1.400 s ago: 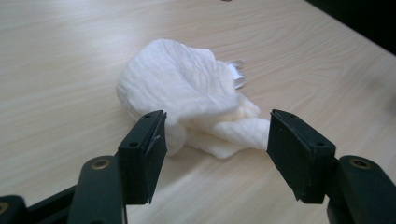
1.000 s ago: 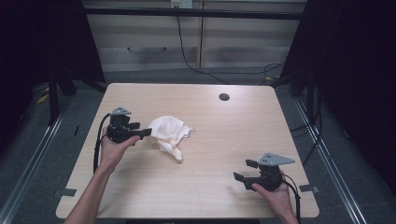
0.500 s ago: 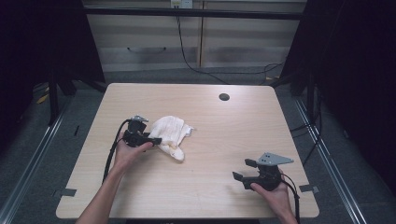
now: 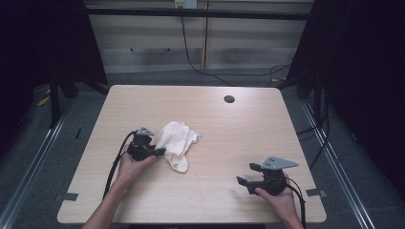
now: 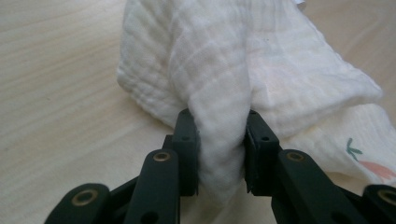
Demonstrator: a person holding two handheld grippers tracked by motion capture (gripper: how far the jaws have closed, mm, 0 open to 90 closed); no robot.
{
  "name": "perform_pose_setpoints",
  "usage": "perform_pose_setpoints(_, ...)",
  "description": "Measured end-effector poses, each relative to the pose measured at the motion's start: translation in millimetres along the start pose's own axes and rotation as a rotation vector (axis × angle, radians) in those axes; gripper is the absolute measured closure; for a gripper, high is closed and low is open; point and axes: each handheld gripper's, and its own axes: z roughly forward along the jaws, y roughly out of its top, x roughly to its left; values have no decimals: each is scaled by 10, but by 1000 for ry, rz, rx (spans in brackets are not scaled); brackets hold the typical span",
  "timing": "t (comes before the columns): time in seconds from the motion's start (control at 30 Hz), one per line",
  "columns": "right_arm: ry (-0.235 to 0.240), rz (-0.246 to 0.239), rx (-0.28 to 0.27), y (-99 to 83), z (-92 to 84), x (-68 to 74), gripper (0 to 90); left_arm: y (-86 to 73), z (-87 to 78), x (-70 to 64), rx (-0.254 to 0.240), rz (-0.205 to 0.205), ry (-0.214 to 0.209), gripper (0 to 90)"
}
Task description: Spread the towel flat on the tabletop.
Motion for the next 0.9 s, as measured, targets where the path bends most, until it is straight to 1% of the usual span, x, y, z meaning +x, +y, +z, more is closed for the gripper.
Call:
perform_pose_setpoints(0.03,0,3,3,2,7,5,248,-18,-4,-28,-8,-2,-6,707)
perform_pose_setpoints(0.1,0,2,4,3,9,7,248,-45,-33,-55,8,26,-9,711)
perform_pose_setpoints(0.17,2,1,5,4,9,12,248,-79,-49,-92,0,32,-10,715)
perform_pose_setpoints(0.2,2,1,6,4,8,14,248,-88,-62,-107,7,31,-20,716)
perform_pose_setpoints(0.23,2,0,6,3,8,13,248,-98,-74,-131,12,33,-19,718)
perform_pose_setpoints(0.33,0,0,5,3,7,12,248,-140,-120,-221,25,64,-16,718)
perform_pose_setpoints(0.37,1,1,4,2,5,12,248,-155,-138,-261,30,80,-19,719)
perform_pose_setpoints(0.43,-1,1,4,0,1,11,248,-184,-172,-324,28,90,-31,722)
perform_pose_setpoints(0.47,-1,3,5,0,2,11,248,-197,-188,-352,39,98,-32,726)
perform_pose_setpoints(0.53,-2,4,7,-1,3,10,249,-221,-226,-388,41,110,-40,730)
perform_pose_setpoints(0.6,-3,4,7,-1,-1,13,249,-255,-262,-427,40,101,-47,735)
perform_pose_setpoints(0.63,-3,2,5,-1,-3,12,249,-275,-287,-462,30,102,-40,737)
perform_pose_setpoints(0.7,-4,3,6,-1,-4,11,249,-307,-355,-538,12,112,-59,742)
perform_pose_setpoints(0.73,-4,3,6,-1,-4,11,249,-315,-382,-564,6,123,-60,743)
perform_pose_setpoints(0.77,-2,1,6,1,-2,9,249,-322,-386,-574,-2,122,-64,743)
perform_pose_setpoints(0.8,-3,3,8,1,-2,10,249,-327,-388,-571,3,117,-69,743)
perform_pose_setpoints(0.83,-2,1,9,2,1,12,249,-340,-363,-572,2,104,-82,743)
perform_pose_setpoints(0.87,0,-1,12,3,2,15,250,-346,-338,-580,14,115,-82,743)
perform_pose_setpoints(0.9,3,-7,18,2,11,20,250,-350,-310,-600,11,117,-81,743)
